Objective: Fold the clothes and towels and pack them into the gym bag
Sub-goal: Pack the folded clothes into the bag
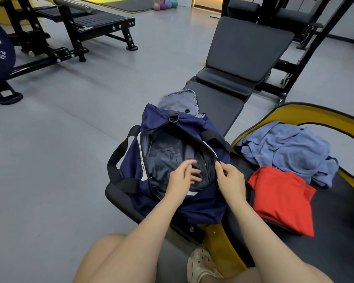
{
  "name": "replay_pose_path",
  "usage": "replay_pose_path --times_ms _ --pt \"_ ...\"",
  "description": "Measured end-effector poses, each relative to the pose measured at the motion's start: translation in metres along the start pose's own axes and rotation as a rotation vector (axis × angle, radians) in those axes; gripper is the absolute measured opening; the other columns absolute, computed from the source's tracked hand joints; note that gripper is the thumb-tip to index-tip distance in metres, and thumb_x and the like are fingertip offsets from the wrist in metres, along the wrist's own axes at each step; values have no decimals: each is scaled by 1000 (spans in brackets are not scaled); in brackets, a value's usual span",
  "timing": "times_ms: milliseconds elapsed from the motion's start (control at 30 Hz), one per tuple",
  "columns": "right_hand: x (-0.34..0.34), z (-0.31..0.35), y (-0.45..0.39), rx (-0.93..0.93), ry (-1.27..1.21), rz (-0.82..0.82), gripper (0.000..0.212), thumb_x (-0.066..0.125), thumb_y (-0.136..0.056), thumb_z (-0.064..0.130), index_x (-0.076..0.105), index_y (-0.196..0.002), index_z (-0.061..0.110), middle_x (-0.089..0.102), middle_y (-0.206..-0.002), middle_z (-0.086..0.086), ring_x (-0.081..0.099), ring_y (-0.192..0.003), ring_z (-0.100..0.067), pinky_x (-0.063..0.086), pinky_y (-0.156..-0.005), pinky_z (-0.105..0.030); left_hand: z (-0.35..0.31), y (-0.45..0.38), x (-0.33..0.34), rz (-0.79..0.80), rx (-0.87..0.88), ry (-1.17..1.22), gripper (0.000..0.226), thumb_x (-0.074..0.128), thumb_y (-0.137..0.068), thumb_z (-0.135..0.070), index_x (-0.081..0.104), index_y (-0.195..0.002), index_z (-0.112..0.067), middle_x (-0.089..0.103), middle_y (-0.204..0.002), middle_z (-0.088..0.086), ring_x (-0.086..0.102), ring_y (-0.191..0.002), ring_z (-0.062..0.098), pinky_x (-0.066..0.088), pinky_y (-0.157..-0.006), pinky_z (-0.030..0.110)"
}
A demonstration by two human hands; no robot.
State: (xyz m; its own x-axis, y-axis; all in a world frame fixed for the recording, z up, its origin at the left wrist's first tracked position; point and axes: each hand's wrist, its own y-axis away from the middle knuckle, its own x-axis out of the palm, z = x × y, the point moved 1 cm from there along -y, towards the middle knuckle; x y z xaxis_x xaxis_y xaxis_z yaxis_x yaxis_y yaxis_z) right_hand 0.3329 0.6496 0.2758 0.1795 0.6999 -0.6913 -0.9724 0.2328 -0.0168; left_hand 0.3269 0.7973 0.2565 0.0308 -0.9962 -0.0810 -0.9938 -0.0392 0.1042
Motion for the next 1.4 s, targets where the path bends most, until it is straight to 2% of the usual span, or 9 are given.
replay_pose_path --times_ms 100,267,633,767,900,1000,1067,1167,1400 --pt "-1 1 0 13 -6 13 35 44 -98 42 66 -85 17 55 -72 1 55 -72 -20 40 -61 -33 1 -12 -10 -178 96 -259 23 46 -98 -11 62 -115 -14 63 -108 4 63 -93 13 51 -85 27" --pt "-2 1 -1 2 -2 18 33 44 -98 42 66 -84 20 57 -73 0 56 -73 -18 41 -62 -33 14 -21 8 238 200 -1130 54 21 -104 -35 10 -152 -12 9 -160 0 4 -147 17 5 -119 34" --pt "2 2 5 -30 133 6 31 40 -99 43 65 -93 25 56 -80 1 55 -76 -20 42 -66 -34 19 4 -2 577 169 -1243 54 16 -104 -35 -8 -151 -23 -8 -160 -5 -7 -147 14 -1 -119 36" --pt "1 8 5 -26 160 -5 39 45 -96 47 56 -128 27 55 -103 3 55 -93 -19 42 -72 -33 -5 9 -14 373 305 -1316 52 20 -105 -28 -2 -152 -23 3 -160 -3 1 -147 16 3 -118 35" --pt "11 26 16 -390 195 -221 31 62 -92 24 62 -120 11 56 -105 -7 52 -96 -25 48 -71 -37 -30 15 -56 -138 376 -1242 64 38 -98 -10 7 -152 -23 3 -160 1 -3 -147 20 -2 -118 34" --pt "37 45 19 -587 86 13 20 59 -93 13 70 -109 8 62 -98 -3 58 -91 -22 49 -77 -34 -26 21 -91 -404 42 -775 68 48 -96 -17 10 -152 -18 8 -159 7 10 -146 23 19 -115 33" --pt "60 59 18 -613 89 218 24 54 -96 14 68 -116 11 65 -109 -1 59 -101 -20 44 -85 -26 -19 22 -100 -368 -145 -427 57 45 -97 -25 22 -149 -19 40 -147 9 39 -133 25 38 -104 34" --pt "91 82 14 -520 61 425 36 46 -100 22 54 -134 15 54 -137 0 47 -128 -16 32 -102 -21 -20 28 -103 -343 -132 -493 38 33 -102 -21 41 -139 -16 65 -102 10 60 -95 29 41 -76 27" --pt "113 78 12 -545 240 886 38 44 -101 25 49 -139 27 24 -156 8 10 -147 -21 12 -118 -47 -34 26 -117 -348 -46 -594 38 28 -104 -19 41 -139 -13 64 -98 12 58 -86 23 38 -73 22"
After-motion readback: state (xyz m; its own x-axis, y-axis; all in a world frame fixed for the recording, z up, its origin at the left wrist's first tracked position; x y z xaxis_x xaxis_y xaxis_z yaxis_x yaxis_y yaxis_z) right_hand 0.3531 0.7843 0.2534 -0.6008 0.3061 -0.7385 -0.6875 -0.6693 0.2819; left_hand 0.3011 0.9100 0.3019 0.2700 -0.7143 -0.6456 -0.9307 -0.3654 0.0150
